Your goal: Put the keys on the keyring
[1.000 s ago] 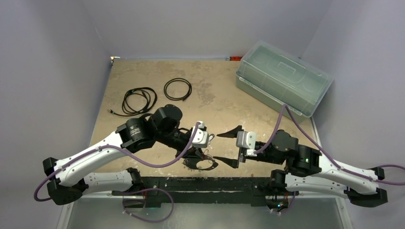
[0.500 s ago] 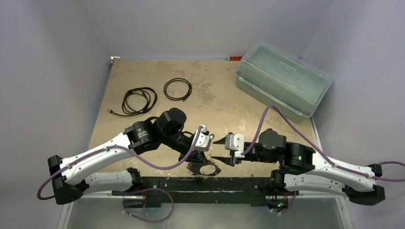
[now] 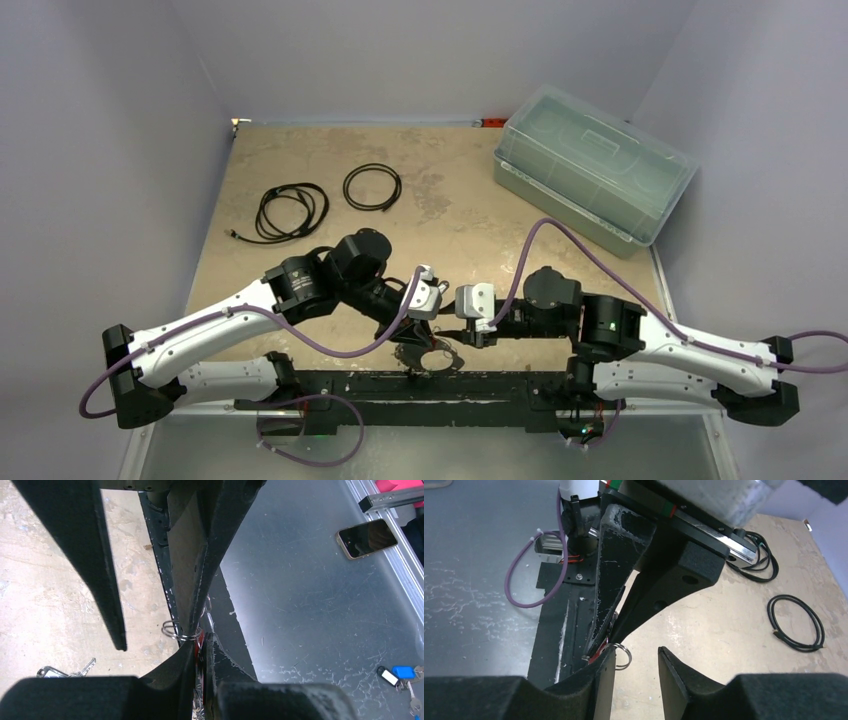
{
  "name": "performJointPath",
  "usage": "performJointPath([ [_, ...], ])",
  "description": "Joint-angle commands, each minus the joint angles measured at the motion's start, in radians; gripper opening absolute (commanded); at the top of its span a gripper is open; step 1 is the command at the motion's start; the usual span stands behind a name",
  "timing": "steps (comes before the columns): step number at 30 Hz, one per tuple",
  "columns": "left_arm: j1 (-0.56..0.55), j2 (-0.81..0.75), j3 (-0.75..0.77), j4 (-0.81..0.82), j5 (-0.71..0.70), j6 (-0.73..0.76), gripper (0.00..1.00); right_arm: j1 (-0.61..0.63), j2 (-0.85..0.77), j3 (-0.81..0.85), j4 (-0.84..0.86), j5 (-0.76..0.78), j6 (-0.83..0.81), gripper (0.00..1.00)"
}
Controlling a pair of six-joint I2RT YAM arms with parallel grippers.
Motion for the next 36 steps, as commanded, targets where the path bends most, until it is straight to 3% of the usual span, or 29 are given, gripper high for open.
performJointPath([
  [1, 0.002, -0.017, 0.000, 0.060, 0.051, -0.015, 0.00, 0.005, 0.016, 0.055, -0.005, -0.051, -0.005, 0.38],
  [8, 0.003, -0.024, 0.000, 0.059, 0.061, -0.016, 0.00, 0.005, 0.050, 0.075, -0.050, -0.097, -0.010, 0.34],
  [14, 0.003, -0.030, -0.001, 0.058, 0.075, -0.017, 0.00, 0.005, 0.058, 0.082, -0.102, -0.084, -0.030, 0.42],
  [22, 0.003, -0.025, -0.001, 0.056, 0.094, -0.017, 0.00, 0.005, 0.064, 0.068, -0.050, -0.118, -0.040, 0.41],
  [25, 0.003, -0.024, -0.003, 0.056, 0.091, -0.016, 0.00, 0.005, 0.064, 0.066, -0.034, -0.132, -0.044, 0.32],
  [30, 0.003, -0.029, -0.003, 0.056, 0.083, -0.016, 0.00, 0.005, 0.062, 0.067, -0.040, -0.174, -0.051, 0.04],
  [36, 0.003, -0.035, 0.000, 0.055, 0.070, -0.015, 0.00, 0.005, 0.023, 0.067, -0.024, -0.166, -0.018, 0.00],
])
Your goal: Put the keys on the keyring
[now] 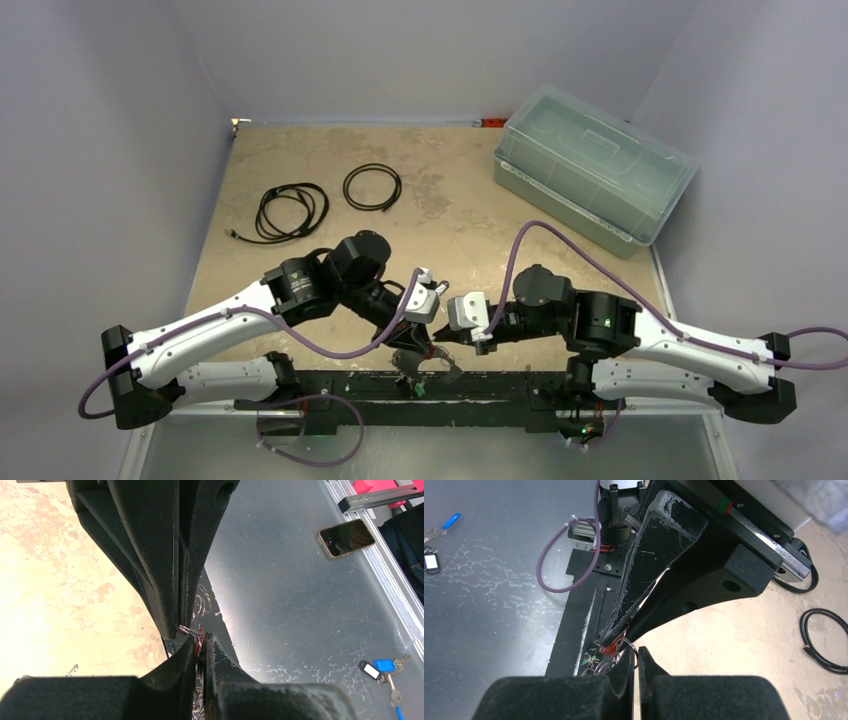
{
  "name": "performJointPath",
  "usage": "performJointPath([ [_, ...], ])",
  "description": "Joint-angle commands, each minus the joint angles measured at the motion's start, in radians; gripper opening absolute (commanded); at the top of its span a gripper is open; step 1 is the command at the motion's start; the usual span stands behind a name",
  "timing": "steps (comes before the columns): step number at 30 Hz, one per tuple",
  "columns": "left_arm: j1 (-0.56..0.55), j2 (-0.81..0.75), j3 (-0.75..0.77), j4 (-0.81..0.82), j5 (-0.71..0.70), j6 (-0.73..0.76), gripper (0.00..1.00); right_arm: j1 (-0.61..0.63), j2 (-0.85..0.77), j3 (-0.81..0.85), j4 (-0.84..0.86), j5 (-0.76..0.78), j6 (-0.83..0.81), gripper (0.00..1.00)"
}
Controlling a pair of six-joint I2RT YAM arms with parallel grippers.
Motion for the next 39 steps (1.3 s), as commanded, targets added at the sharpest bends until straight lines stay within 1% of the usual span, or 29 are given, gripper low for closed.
performJointPath([
  [1, 0.003, -0.028, 0.013, 0.062, 0.008, 0.001, 0.00, 0.006, -0.035, 0.030, 0.047, -0.016, 0.043, 0.00],
  [8, 0.003, -0.039, 0.030, 0.058, -0.057, 0.006, 0.00, 0.006, -0.043, 0.038, 0.105, 0.138, 0.224, 0.00],
  [17, 0.003, -0.039, 0.047, 0.076, -0.085, 0.000, 0.00, 0.004, -0.147, -0.058, 0.276, 0.294, 0.438, 0.00],
  [21, 0.003, -0.043, 0.053, 0.088, -0.108, -0.003, 0.00, 0.004, -0.155, -0.055, 0.259, 0.384, 0.498, 0.00],
  [28, 0.003, -0.047, 0.054, 0.101, -0.126, 0.001, 0.00, 0.003, -0.152, -0.084, 0.288, 0.504, 0.647, 0.00],
  [36, 0.003, -0.051, 0.052, 0.114, -0.226, -0.004, 0.00, 0.003, -0.154, -0.067, 0.242, 0.612, 0.787, 0.00],
  [39, 0.004, -0.056, 0.047, 0.121, -0.246, -0.001, 0.00, 0.003, -0.142, -0.058, 0.234, 0.616, 0.807, 0.00],
])
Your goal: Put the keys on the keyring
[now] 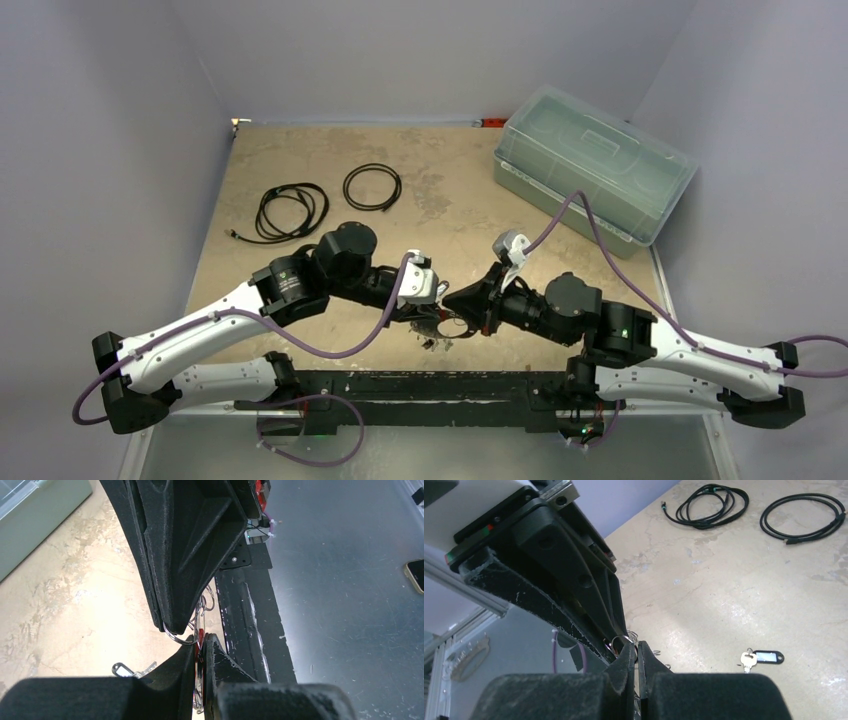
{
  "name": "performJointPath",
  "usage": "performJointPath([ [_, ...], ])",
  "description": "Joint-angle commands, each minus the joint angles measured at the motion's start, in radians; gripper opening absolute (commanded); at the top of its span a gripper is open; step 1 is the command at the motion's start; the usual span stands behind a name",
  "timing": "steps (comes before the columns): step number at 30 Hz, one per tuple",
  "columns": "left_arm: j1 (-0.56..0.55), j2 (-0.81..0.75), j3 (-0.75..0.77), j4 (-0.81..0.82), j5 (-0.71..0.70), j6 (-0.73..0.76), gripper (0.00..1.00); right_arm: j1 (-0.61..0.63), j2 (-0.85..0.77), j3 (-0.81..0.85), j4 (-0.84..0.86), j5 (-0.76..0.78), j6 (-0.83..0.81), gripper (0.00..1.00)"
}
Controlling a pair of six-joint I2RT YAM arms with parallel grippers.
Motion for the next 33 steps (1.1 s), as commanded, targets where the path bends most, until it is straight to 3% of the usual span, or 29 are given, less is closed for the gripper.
performJointPath([
  [1, -0.004, -0.021, 0.018, -0.007, -0.028, 0.000, 0.00, -0.006, 0.000, 0.041, 0.062, 0.102, 0.068, 0.00],
  [8, -0.003, -0.029, 0.020, -0.009, -0.093, 0.000, 0.00, -0.006, -0.001, 0.042, 0.044, 0.052, -0.040, 0.00],
  [10, -0.004, -0.034, 0.019, -0.011, -0.127, -0.004, 0.21, -0.006, -0.001, 0.046, 0.042, 0.055, -0.065, 0.00],
  [11, -0.003, -0.039, 0.016, -0.010, -0.146, -0.005, 0.44, -0.006, 0.004, 0.051, 0.038, 0.056, -0.077, 0.00],
  [13, -0.004, -0.059, 0.007, 0.000, -0.178, -0.005, 0.69, -0.006, 0.016, 0.063, 0.022, 0.068, -0.094, 0.00],
  [16, -0.003, -0.102, -0.007, 0.024, -0.247, -0.015, 0.73, -0.006, 0.034, 0.078, 0.009, 0.096, -0.110, 0.00],
  [22, -0.003, -0.223, -0.068, 0.113, -0.549, -0.127, 0.74, -0.006, 0.059, 0.097, 0.035, 0.191, -0.128, 0.00],
  [26, -0.003, -0.317, -0.166, 0.194, -0.593, -0.195, 0.91, -0.005, 0.065, 0.100, 0.067, 0.200, -0.163, 0.00],
  [29, -0.003, -0.396, -0.233, 0.288, -0.648, -0.319, 0.95, -0.006, 0.062, 0.111, 0.073, 0.199, -0.198, 0.00],
  [33, -0.003, -0.444, -0.247, 0.328, -0.681, -0.341, 0.99, -0.006, 0.029, 0.103, 0.102, 0.179, -0.268, 0.00],
])
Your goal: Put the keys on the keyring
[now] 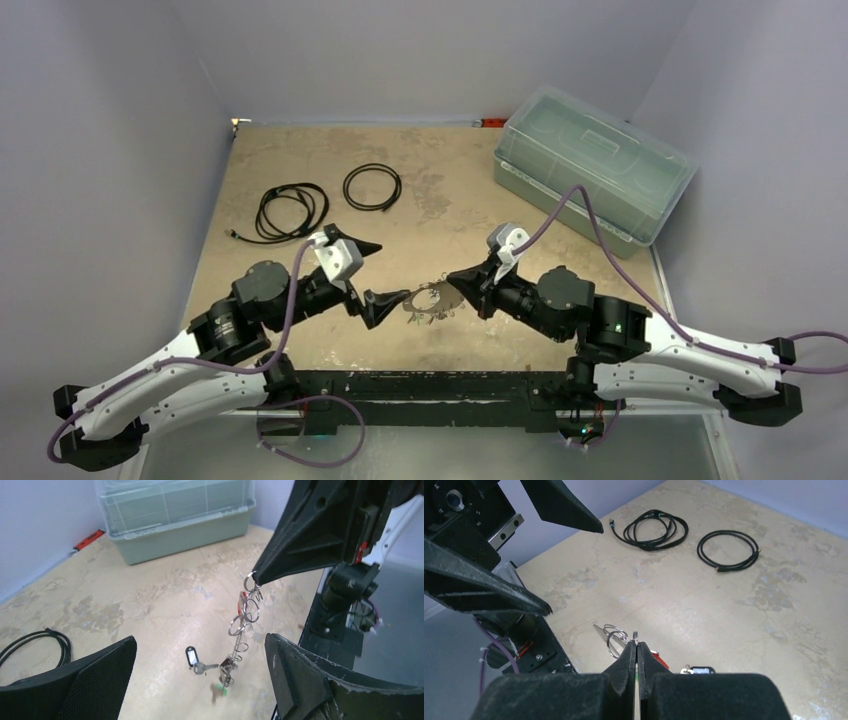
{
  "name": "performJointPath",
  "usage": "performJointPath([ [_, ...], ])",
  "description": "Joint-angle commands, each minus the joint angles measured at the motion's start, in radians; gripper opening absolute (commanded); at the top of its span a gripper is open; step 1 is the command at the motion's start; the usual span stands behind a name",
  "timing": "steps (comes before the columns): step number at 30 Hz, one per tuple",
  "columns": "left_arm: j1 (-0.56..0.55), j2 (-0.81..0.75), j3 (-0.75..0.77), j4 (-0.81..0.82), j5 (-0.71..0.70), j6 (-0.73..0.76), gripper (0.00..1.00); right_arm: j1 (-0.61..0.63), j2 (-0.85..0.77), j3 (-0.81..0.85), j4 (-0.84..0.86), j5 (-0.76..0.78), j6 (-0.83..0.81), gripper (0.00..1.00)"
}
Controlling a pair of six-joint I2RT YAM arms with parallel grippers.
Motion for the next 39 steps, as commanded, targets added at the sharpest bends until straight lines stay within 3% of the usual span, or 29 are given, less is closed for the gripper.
performJointPath([
  [1, -0.001, -0.050, -0.011, 0.137, -0.091, -0.080, 0.99, -0.002, -0.052, 0.047, 0.114, 0.011, -0.102, 0.00],
  [6, -0.002, -0.077, -0.136, 0.342, -0.052, -0.079, 0.98, -0.002, -0.104, 0.036, 0.141, -0.020, -0.190, 0.00],
  [8, -0.002, -0.050, -0.169, 0.400, -0.037, -0.089, 0.88, -0.002, -0.127, 0.032, 0.149, -0.034, -0.216, 0.00],
  [10, -0.002, -0.017, -0.184, 0.449, -0.010, -0.098, 0.84, -0.002, -0.159, 0.025, 0.158, -0.076, -0.253, 0.00],
  [22, -0.004, 0.216, -0.267, 0.856, 0.334, -0.182, 0.76, -0.002, -0.197, 0.042, 0.144, -0.115, -0.252, 0.00],
  [32, -0.005, 0.252, -0.300, 0.974, 0.310, -0.162, 0.78, -0.002, -0.176, 0.040, 0.156, -0.194, -0.246, 0.00],
  [39, -0.005, 0.260, -0.301, 0.997, 0.356, -0.178, 0.68, -0.002, -0.146, 0.047, 0.173, -0.221, -0.240, 0.00],
])
